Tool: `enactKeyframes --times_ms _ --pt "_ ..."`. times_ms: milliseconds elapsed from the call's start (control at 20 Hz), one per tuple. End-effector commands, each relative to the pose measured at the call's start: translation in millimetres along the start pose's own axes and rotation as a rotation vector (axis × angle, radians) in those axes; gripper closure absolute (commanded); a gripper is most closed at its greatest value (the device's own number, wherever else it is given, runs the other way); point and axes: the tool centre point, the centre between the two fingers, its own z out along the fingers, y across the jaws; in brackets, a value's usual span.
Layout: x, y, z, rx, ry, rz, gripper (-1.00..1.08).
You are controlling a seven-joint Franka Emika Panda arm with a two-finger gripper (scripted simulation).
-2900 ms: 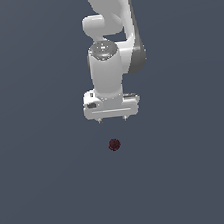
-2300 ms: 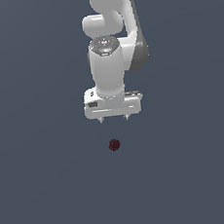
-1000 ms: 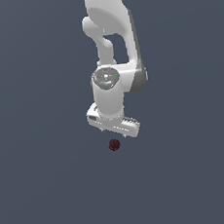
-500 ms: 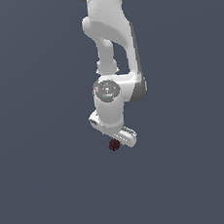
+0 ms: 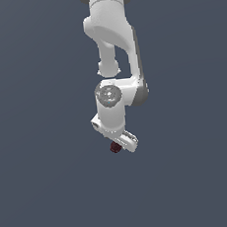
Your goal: Pick up the object and move it to a goal position.
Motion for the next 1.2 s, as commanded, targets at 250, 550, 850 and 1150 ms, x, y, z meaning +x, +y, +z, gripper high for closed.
enactKeyframes --times_ms 250,550,850,1150 --pt "0 0 19 0.0 0.0 0.002 -0.92" --pt "-1 1 47 0.0 0.001 0.005 -0.92" --pt "0 0 50 0.0 0.001 0.005 1.08" --pt "0 0 50 0.0 0.001 0.005 1.08"
